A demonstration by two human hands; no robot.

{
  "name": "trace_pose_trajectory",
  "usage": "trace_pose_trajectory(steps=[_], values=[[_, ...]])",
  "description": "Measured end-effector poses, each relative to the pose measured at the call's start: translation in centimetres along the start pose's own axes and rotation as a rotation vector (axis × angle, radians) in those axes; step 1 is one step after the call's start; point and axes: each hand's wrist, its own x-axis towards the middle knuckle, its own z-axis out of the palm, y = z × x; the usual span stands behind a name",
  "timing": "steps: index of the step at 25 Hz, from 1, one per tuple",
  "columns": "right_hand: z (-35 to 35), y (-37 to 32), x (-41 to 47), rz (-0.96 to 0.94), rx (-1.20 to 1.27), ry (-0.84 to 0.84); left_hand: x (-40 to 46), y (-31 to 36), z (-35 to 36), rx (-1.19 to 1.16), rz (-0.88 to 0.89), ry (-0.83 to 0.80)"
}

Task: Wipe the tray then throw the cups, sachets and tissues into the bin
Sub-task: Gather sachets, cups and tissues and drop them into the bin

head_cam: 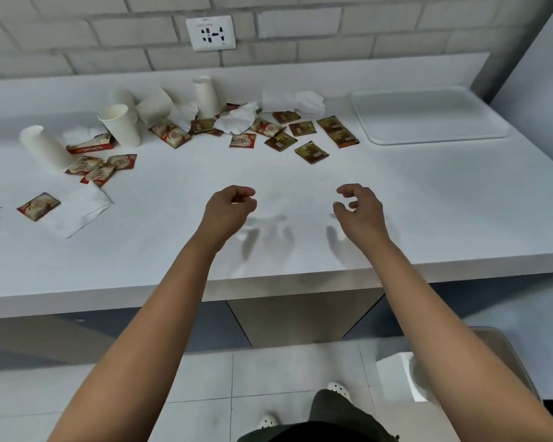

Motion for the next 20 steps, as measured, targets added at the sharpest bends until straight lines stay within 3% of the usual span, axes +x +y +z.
trace_pose_trajectory(steps=[13,20], values=[[4.7,1.8,16.6,0.092,-0.217,-0.094,18.6,-0.4,1.7,0.267,-0.272,0.238],[7.4,1.8,22.2,0.109,-0.62,-0.098,27.3,1.4,3.8,0.462,-0.457,0.414]])
